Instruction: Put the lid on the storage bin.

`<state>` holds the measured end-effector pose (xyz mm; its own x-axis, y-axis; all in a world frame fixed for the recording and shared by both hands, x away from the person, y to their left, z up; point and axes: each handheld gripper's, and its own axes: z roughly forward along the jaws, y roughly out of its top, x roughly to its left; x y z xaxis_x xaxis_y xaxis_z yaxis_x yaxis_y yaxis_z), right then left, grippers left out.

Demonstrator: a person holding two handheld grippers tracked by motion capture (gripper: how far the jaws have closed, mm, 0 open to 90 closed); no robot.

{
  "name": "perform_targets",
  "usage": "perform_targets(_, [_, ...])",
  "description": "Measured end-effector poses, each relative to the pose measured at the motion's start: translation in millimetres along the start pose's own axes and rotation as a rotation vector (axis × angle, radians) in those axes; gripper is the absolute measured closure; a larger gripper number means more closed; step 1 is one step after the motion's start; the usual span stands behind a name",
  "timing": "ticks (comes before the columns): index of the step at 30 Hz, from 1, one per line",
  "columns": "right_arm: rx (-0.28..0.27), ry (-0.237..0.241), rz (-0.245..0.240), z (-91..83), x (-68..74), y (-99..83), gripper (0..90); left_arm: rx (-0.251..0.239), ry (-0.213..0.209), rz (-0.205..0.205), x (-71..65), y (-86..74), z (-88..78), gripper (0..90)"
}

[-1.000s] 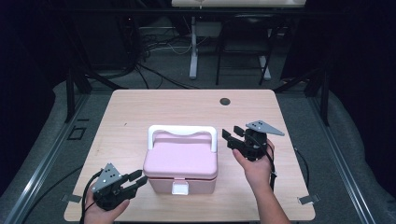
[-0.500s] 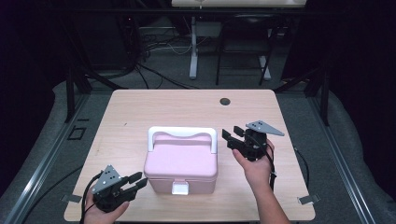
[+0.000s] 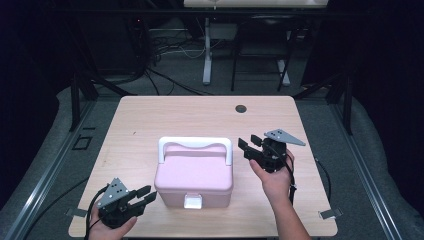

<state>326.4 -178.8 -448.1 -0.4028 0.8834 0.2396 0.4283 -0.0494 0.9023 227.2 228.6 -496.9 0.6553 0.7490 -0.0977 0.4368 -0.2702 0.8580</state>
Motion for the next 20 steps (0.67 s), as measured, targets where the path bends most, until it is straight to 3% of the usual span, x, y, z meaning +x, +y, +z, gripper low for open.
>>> perform_targets(10, [0.000, -0.001, 0.003, -0.8, -0.8, 0.1, 48.3, -0.013, 0.018, -0.012, 5.9, 0.9, -3.8, 67.1])
perform_targets(20, [0.006, -0.004, 0.003, -0.3, -2.5, -0.2, 48.2, -0.023, 0.062, -0.042, 19.6, -1.9, -7.0, 65.2])
